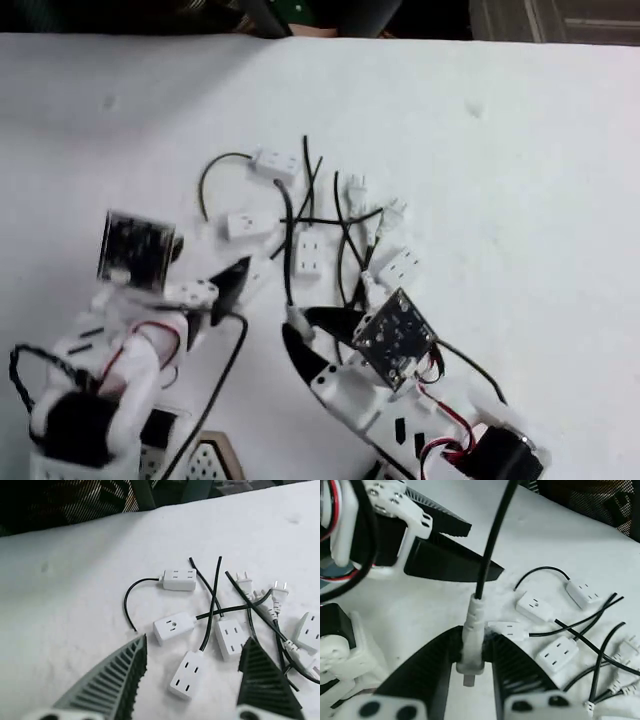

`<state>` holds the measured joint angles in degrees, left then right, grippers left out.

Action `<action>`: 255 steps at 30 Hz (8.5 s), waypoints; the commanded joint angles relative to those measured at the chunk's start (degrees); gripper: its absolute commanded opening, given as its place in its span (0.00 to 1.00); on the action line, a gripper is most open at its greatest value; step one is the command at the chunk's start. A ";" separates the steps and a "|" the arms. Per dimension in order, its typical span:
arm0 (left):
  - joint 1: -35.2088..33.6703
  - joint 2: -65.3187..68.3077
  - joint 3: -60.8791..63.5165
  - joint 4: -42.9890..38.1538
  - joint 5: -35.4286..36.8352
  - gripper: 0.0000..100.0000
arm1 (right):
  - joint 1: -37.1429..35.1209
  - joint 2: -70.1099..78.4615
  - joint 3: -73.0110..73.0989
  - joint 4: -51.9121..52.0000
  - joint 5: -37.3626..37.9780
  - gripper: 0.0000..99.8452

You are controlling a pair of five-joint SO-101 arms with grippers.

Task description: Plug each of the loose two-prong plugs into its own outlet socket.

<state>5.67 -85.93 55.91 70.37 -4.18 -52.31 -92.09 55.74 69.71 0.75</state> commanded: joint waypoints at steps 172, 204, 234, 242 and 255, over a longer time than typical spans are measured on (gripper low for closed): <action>-36.18 -17.80 39.30 -18.37 -8.44 0.29 | 3.47 87.25 -18.20 -33.63 8.35 0.27; -36.18 -17.80 39.47 -18.37 -8.53 0.29 | 4.79 106.51 -58.90 1.19 40.26 0.34; -36.18 -17.80 39.56 -18.37 -8.53 0.29 | 9.98 126.73 -89.32 11.30 47.21 0.02; -36.18 -17.80 39.56 -18.37 -8.53 0.29 | 16.22 126.73 -112.79 28.79 47.21 0.02; -36.18 -17.80 39.56 -18.29 -8.53 0.29 | 38.99 126.81 -117.19 27.74 49.32 0.02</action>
<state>-30.99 -103.16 95.74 53.05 -12.09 -17.23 35.74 -58.81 98.11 47.96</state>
